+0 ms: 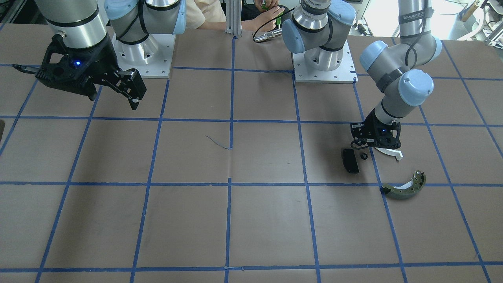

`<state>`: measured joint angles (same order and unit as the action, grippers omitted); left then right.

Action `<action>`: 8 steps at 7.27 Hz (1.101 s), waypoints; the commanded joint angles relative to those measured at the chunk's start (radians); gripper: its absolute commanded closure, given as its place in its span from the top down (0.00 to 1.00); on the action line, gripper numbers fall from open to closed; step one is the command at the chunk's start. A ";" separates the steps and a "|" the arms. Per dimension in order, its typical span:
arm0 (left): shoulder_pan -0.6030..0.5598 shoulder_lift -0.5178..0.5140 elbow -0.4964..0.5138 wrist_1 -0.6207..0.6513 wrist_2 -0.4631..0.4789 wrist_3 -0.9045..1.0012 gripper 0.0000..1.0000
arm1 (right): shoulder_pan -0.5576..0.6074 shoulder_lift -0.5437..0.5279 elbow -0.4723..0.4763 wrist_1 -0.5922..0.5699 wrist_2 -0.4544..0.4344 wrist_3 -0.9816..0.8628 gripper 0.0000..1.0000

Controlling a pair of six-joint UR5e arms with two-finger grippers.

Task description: Place bearing gear from tray to pile

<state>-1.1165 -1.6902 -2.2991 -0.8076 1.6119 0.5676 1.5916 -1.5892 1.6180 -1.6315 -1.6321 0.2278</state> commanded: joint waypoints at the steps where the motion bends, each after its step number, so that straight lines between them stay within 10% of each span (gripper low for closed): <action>1: 0.004 -0.002 -0.013 0.016 -0.007 0.000 0.99 | 0.001 0.000 0.000 -0.002 0.000 0.001 1.00; 4: -0.025 0.067 0.131 -0.124 -0.015 -0.026 1.00 | 0.001 0.000 0.000 -0.001 0.000 0.001 1.00; 8: -0.323 0.052 0.631 -0.621 0.000 -0.392 1.00 | 0.001 -0.002 0.002 -0.001 -0.002 -0.002 1.00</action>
<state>-1.3390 -1.6310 -1.8202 -1.2916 1.6043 0.3155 1.5923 -1.5896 1.6188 -1.6322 -1.6336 0.2272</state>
